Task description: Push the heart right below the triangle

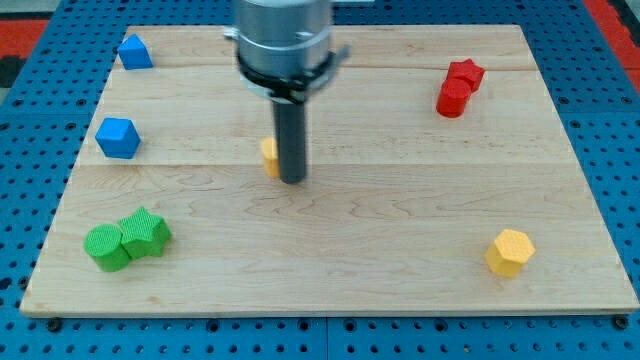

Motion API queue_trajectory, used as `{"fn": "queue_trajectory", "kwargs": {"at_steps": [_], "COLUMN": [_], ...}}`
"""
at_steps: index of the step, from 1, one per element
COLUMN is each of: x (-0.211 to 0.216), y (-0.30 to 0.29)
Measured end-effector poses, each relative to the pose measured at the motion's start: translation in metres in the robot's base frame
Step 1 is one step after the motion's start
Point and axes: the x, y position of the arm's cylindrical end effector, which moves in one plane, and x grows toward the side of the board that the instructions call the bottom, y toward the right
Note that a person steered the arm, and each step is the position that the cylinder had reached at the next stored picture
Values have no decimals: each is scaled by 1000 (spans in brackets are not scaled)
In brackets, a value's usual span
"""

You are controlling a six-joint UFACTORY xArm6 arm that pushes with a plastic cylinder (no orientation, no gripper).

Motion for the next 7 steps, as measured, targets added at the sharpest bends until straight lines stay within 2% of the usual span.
{"fn": "queue_trajectory", "kwargs": {"at_steps": [1, 2, 5, 6, 7], "x": [-55, -78, -142, -181, -182], "y": [-92, -92, -5, -62, -132]}}
